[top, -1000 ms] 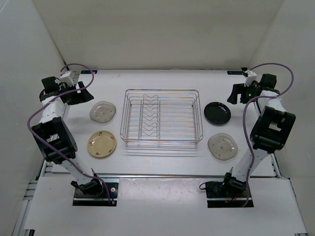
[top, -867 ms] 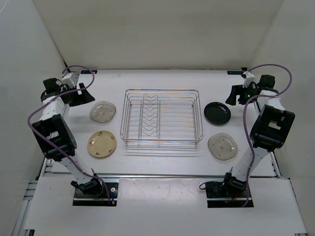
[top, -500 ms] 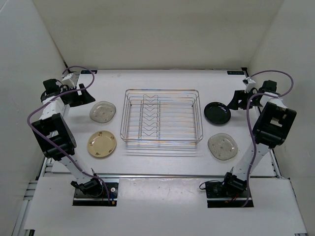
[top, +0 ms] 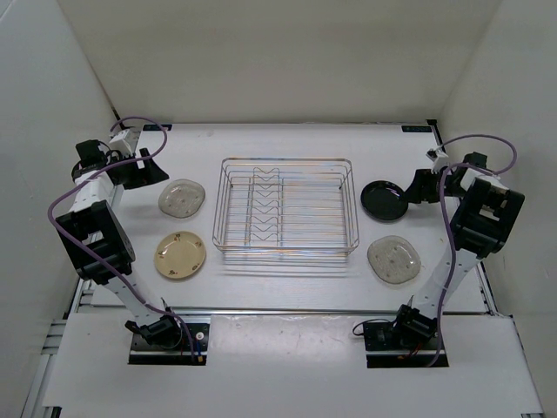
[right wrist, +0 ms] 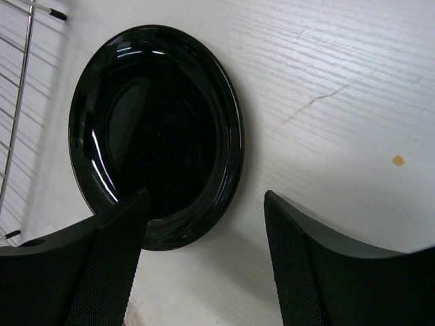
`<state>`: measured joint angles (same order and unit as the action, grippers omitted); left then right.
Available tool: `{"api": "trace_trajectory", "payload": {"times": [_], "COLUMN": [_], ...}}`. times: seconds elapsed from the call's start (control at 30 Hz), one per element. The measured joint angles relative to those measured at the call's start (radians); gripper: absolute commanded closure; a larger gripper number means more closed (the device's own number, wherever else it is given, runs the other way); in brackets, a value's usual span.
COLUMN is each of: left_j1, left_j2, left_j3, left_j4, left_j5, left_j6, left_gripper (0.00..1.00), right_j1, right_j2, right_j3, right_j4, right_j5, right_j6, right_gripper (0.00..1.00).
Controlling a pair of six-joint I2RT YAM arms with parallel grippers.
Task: Load the plates into the dish rack
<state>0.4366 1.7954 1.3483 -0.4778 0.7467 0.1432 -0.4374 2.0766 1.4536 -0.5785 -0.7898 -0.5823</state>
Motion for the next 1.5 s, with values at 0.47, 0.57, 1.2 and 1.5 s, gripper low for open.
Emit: {"api": "trace_trajectory", "payload": {"times": [0.47, 0.57, 1.2, 1.5], "left_j1": [0.000, 0.000, 0.003, 0.008], "left_j2": [0.000, 0.000, 0.000, 0.000], "left_j3": [0.000, 0.000, 0.000, -0.002], "left_j4": [0.000, 0.000, 0.000, 0.000], "left_j5": [0.003, 0.003, 0.019, 0.030], "left_j6": [0.006, 0.006, 0.006, 0.006], "left_gripper": [0.07, 0.07, 0.07, 0.07], "right_j1": [-0.011, -0.015, -0.028, -0.042], "right_j2": [0.043, 0.053, 0.073, 0.077], "right_j3": [0.010, 0.011, 0.022, 0.022], "right_j4": [-0.053, -0.054, -0.079, -0.079], "right_j5": [-0.049, -0.060, -0.077, -0.077], "right_j6": [-0.037, -0.040, -0.054, -0.054], "right_gripper": [0.41, 0.44, 0.61, 0.70]}}
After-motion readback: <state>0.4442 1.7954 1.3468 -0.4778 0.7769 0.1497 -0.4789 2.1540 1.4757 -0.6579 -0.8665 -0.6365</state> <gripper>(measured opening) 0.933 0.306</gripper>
